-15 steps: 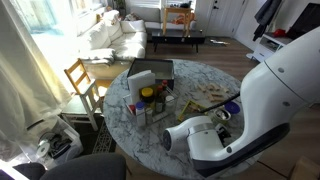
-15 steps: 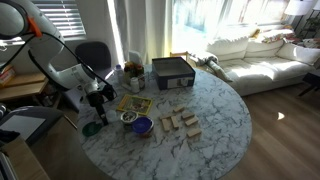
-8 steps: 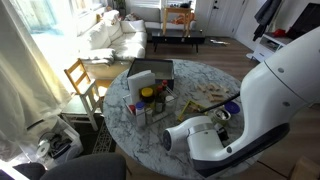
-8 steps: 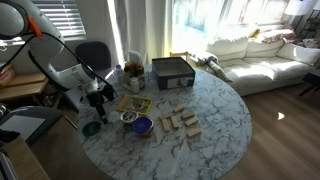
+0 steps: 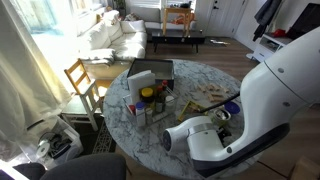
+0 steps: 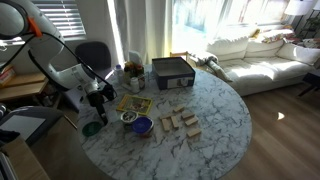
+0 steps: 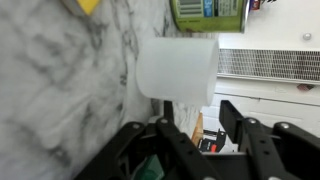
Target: Empty the scoop into the green can
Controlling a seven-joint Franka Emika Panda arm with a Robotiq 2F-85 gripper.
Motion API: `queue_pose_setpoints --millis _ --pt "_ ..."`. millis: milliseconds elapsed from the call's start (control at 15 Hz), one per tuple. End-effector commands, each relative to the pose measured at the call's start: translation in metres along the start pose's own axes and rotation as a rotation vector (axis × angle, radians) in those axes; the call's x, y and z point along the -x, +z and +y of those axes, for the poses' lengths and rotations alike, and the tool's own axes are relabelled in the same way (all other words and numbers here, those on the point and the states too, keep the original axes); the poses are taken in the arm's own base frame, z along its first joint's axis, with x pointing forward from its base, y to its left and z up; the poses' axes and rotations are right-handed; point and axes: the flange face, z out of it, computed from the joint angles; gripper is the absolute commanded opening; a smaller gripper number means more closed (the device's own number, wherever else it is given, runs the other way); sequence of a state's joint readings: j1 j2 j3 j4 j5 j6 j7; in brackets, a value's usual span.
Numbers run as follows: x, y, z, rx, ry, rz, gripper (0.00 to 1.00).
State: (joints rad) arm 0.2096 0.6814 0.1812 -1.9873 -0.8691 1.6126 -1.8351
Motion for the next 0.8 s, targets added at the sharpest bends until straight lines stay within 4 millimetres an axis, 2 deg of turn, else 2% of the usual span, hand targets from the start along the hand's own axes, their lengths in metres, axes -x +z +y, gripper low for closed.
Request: queue_pose_setpoints --millis 0,133,200,467,733 --pt "0.0 -0.004 0.001 -0.02 -0.036 -0.014 0.84" --pt "0.0 -0.011 -0.012 0.003 -0.043 0.007 0.97" --pt "0.001 -0.014 -0.02 0.025 -0.038 0.005 1.0" --pt "0.009 -0.026 -0.06 0.1 -0.022 0.066 1.0" --pt "0.024 -0.037 -0.115 0.203 0.128 0.192 1.0"
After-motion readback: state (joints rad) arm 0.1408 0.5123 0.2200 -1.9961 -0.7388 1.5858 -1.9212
